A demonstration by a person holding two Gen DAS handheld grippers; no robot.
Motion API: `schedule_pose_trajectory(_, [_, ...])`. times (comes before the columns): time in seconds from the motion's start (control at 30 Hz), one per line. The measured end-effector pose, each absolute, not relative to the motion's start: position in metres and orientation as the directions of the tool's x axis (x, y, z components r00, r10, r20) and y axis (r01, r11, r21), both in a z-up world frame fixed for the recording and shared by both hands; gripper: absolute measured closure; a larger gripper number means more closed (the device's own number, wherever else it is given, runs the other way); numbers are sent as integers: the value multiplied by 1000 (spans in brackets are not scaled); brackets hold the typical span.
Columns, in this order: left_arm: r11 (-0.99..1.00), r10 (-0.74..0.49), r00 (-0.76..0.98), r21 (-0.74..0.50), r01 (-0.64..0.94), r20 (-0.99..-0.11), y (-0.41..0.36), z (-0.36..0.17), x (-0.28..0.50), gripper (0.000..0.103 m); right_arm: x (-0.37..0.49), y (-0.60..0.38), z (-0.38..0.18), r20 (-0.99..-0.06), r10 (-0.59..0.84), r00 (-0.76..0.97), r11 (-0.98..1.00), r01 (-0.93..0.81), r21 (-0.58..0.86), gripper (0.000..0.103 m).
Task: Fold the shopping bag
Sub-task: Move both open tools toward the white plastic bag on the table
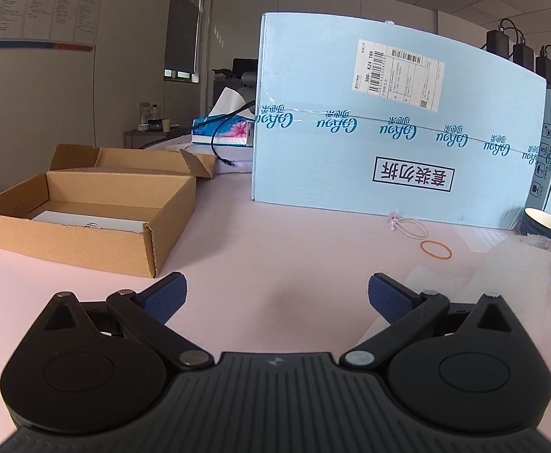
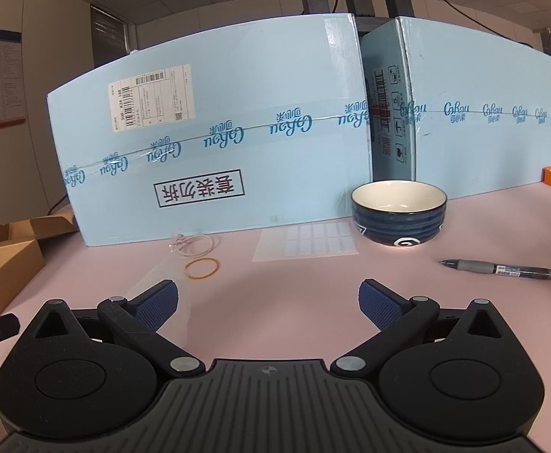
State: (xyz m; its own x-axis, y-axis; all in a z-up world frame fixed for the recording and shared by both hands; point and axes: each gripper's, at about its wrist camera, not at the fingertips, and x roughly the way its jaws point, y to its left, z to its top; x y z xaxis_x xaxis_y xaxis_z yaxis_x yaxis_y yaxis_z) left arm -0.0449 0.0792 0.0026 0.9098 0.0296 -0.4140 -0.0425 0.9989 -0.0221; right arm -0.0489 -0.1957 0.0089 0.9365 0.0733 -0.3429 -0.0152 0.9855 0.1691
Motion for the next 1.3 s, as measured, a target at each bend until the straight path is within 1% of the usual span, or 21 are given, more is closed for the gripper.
schedule_pose_trajectory(0.1, [998, 40, 889, -22, -56, -457, 76, 2, -41, 0, -46, -189, 7, -366, 162, 916, 977, -96, 191, 0])
schedule_pose_trajectory(0.2, [996, 87, 883, 20, -88, -460, 72, 0, -43, 0, -48, -175, 6, -367, 219, 904, 971, -167, 168, 0])
schedule_pose_trajectory(0.27, [996, 87, 879, 21, -87, -468, 73, -1, -43, 0, -51, -168, 5, -365, 237, 900, 969, -195, 149, 0])
schedule_pose_trajectory(0.4, [996, 84, 873, 21, -84, -481, 74, -2, -42, 0, -51, -158, 2, -379, 249, 891, 968, -221, 117, 0])
schedule_pose_trajectory(0.67, [997, 79, 874, 24, -78, -479, 72, -3, -44, 0, -51, -160, 0, -391, 267, 881, 963, -233, 132, 0])
schedule_pose_trajectory(1.3, [997, 71, 872, 30, -64, -484, 69, -3, -43, 0, -51, -152, -2, -417, 291, 861, 956, -270, 111, 0])
